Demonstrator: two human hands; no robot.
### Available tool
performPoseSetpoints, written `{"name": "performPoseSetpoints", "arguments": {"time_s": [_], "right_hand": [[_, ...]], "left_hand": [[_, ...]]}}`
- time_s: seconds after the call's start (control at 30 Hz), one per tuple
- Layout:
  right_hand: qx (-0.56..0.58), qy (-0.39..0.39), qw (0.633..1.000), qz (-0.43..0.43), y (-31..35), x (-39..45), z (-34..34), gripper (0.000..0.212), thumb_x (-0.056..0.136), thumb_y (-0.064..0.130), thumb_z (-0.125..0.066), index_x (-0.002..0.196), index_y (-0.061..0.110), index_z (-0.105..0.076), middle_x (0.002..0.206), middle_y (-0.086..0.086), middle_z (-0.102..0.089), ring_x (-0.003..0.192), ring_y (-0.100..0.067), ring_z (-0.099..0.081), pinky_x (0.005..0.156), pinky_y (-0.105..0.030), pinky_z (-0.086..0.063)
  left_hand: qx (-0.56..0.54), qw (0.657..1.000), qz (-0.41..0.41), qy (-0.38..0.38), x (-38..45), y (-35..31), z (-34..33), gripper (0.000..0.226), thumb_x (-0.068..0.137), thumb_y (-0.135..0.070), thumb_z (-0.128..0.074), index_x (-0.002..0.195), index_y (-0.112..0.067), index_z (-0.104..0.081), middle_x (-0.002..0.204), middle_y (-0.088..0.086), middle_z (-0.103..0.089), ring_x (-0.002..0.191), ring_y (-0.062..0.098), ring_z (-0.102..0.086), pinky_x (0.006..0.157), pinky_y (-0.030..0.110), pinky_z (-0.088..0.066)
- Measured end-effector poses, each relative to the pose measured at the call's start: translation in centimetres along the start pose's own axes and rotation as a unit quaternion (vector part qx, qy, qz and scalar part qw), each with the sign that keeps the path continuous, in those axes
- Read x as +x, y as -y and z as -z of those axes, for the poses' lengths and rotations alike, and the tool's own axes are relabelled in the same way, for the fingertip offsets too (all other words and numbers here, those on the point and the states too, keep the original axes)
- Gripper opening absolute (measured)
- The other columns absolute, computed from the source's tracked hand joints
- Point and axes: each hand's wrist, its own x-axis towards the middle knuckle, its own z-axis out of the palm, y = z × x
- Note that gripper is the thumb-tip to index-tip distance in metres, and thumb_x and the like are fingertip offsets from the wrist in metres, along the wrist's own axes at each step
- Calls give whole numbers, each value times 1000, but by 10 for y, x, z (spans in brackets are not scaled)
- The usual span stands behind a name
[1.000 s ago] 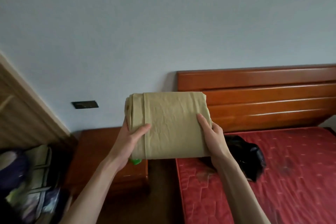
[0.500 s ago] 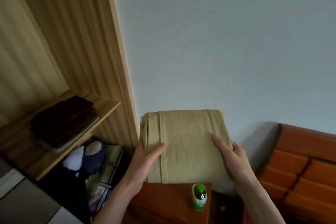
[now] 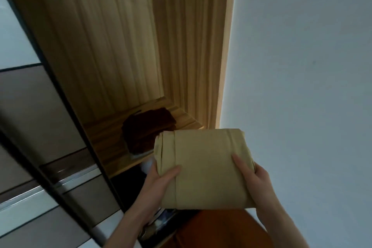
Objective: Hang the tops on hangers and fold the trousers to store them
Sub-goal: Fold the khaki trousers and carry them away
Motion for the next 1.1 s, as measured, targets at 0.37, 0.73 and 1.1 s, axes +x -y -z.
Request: {"name": "performPoseSetpoints", "arguments": {"time_s": [0.37,0.73,1.1], "right_hand": [[-3,173,985,-2,20,99,-107,44,81,63,-77,111,37,-60,111,6,-73,100,-20,-72,78,-35,-58],[-38,172,984,37,54,177,-202,38,91,61,-69,114,33,-57,105,16,-66,88,-6,-68,63,-20,-49],[-106,140,983,59,57,281,-269,74,90,67,-65,141,14,-60,102,16,-66,93,-5,-64,69,-24,-47]], "left_hand": [[-24,989,-17,-145,47,-18,64,83,50,-57,-96,122,-56,-54,105,-15,-76,96,14,-76,71,32,-63],[-22,981,-50,-185,138,-51,119,83,56,-56,-94,129,-55,-54,114,-14,-75,101,12,-75,84,36,-62],[-28,976,-49,-212,239,-56,148,98,66,-56,-94,150,-42,-45,126,-9,-70,110,12,-70,88,33,-59]]}}
